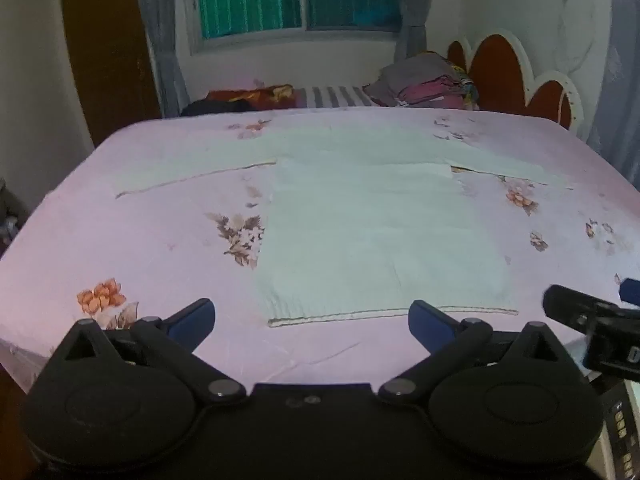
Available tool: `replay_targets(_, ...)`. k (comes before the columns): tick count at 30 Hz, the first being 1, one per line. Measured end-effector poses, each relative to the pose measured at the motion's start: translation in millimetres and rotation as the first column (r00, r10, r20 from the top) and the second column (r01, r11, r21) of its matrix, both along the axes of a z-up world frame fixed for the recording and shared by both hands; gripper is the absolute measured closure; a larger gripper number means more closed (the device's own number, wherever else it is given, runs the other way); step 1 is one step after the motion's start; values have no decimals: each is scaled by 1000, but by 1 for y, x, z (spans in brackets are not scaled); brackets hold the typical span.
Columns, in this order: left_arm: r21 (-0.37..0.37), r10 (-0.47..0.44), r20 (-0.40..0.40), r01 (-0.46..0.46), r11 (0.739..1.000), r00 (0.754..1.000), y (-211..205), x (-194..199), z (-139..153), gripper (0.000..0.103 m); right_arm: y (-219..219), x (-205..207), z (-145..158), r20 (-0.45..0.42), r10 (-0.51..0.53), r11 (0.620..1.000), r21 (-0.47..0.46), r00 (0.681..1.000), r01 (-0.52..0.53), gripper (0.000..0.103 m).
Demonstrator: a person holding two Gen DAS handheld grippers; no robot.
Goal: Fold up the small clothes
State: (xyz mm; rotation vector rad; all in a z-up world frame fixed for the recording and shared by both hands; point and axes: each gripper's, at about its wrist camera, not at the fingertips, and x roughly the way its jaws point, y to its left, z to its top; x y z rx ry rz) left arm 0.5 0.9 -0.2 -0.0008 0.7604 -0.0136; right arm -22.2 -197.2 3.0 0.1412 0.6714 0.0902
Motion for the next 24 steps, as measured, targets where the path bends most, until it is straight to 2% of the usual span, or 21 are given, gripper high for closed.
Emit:
replay_targets(6,-50,-5,-23,4,999,1000,31,19,-1,1,0,3,0,-19,3,1000,8,1000,-3,0)
replay_targets(7,-8,-10,18,10,1000,1000,26,7,5,1,2,-4,5,-11,4,1000,7,1000,-4,0)
replay_targets(9,41,-9,49,7,999,999,12,-9,9,1,4,-7,5,-3,3,1000,2,1000,-3,0)
replay_targets(10,64,-12,35,9,998,999,4,-2,10,1,3,-7,4,-1,1,1000,2,1000,-1,0)
replay_targets(14,69,-11,37,9,998,999,-3,-3,17,1,-2,-11,12,6,0,1000,9,1000,0,0)
replay_targets(24,81,-14,44,11,997,999,-12,-4,15,1,-4,-11,13,11,-2,1000,13,1000,2,0)
